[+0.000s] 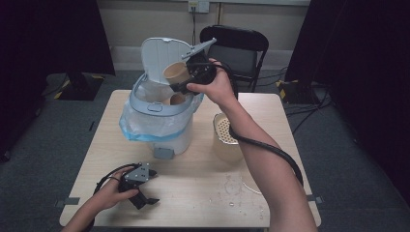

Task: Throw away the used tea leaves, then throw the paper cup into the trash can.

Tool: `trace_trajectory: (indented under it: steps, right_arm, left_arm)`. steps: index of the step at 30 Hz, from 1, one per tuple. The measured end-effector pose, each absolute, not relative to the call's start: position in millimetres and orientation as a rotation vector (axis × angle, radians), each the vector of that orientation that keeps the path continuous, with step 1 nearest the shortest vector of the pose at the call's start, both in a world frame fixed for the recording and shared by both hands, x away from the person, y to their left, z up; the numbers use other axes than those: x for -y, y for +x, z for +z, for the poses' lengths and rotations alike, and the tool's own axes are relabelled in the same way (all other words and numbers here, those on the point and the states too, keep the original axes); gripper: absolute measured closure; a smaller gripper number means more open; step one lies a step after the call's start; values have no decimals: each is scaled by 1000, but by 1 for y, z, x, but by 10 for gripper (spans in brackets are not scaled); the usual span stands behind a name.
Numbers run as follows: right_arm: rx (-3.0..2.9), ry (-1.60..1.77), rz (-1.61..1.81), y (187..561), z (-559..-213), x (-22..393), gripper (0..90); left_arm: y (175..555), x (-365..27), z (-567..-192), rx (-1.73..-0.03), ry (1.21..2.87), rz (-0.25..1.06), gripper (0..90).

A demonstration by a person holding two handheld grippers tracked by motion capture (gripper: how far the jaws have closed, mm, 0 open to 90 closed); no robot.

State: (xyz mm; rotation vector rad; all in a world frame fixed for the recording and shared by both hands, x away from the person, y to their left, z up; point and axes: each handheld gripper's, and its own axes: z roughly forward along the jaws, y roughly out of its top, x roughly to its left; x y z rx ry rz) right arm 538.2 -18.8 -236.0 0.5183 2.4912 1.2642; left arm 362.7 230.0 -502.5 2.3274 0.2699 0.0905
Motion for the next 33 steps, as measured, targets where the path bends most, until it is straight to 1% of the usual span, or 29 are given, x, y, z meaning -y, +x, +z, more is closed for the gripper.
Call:
trace_trajectory:
  steps: [4, 11, 18, 26, 33]
  right_arm:
    - [-2495, 494, 1247, 536, -235, 20, 154]
    - [-2471, 539, 1259, 538, -232, 42, 165]
    - [-2432, 611, 1262, 548, -233, 62, 170]
    - [-2412, 661, 1234, 566, -240, 67, 181]
    - [-2405, 685, 1282, 579, -240, 65, 196]
  left_arm:
    - [363, -230, -502, -270, 2328, 90, 0]
    - [363, -230, -502, -271, 2329, 90, 0]
    - [363, -230, -502, -269, 2328, 91, 0]
    - [363, -230, -502, -266, 2329, 85, 0]
    - [364, -230, -502, -254, 2334, 80, 0]
